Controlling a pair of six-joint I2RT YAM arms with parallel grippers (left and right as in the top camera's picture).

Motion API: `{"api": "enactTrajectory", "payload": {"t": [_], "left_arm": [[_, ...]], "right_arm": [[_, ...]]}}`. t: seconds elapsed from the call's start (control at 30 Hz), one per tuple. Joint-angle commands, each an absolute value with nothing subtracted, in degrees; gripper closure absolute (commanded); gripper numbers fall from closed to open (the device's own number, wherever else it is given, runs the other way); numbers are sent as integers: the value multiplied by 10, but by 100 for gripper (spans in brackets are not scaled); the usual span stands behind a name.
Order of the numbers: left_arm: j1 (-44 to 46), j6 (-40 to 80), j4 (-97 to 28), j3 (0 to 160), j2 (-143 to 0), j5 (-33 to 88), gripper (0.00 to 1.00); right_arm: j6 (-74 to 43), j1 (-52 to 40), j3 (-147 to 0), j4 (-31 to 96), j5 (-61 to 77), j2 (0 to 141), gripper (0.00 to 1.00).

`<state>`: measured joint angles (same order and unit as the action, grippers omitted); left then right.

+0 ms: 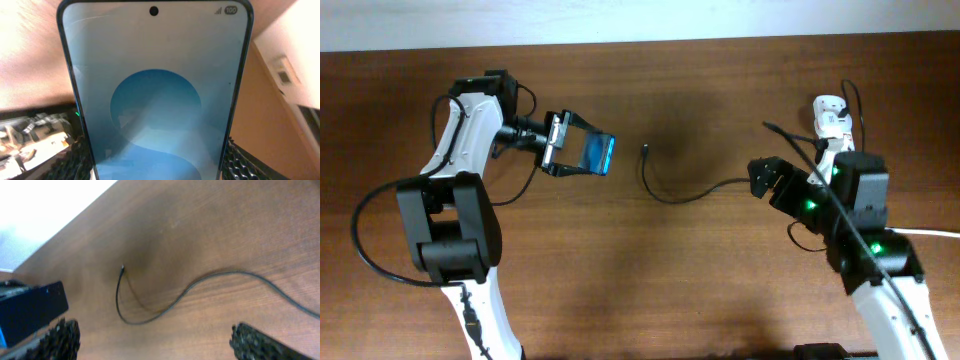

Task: Plug charger to phone and switch on socket
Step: 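Lift the phone with the left gripper toward the right gripper, then raise the phone upright with the left gripper, bottom port facing down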

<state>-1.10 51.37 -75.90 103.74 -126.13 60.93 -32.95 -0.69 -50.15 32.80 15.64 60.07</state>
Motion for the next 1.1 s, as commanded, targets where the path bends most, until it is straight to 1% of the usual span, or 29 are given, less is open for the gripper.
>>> {"api": "enactTrajectory", "payload": {"t": [0.0, 0.07, 0.1, 0.17, 0.3, 0.4, 0.57, 0.6, 0.7, 0.8, 0.87, 1.07], "left_arm": [[-11, 553, -757, 1051, -1266, 698, 100], [-11, 564, -752, 1051, -1266, 696, 100], [-11, 568, -739, 1051, -1266, 694, 100], [-7, 572, -717, 1051, -1266, 663, 100], [15, 588, -685, 1051, -1266, 570, 100], [47, 613, -679, 1072, -1266, 481, 100], [77, 697, -679, 1106, -1266, 456, 100], [78, 703, -680, 1106, -1266, 456, 100], [79, 725, -682, 1106, -1266, 462, 100], [79, 738, -681, 1106, -1266, 459, 100], [84, 738, -682, 1106, -1266, 441, 100], [117, 742, -679, 1106, -1266, 406, 100]], "right_arm": [[-288, -11, -591, 394, 162, 655, 2], [-249, -11, -647, 437, 163, 686, 2], [-248, -11, -662, 439, 170, 695, 2], [-248, -11, -668, 404, 224, 699, 1], [-249, -19, -668, 373, 251, 717, 2], [-249, -50, -668, 356, 256, 749, 1], [-266, -137, -668, 268, 263, 811, 0], [-272, -145, -668, 258, 263, 818, 3], [-312, -189, -668, 206, 233, 861, 21], [-333, -224, -668, 154, 233, 898, 28], [-336, -247, -668, 129, 233, 924, 29], [-355, -252, -668, 117, 233, 953, 37]]}}
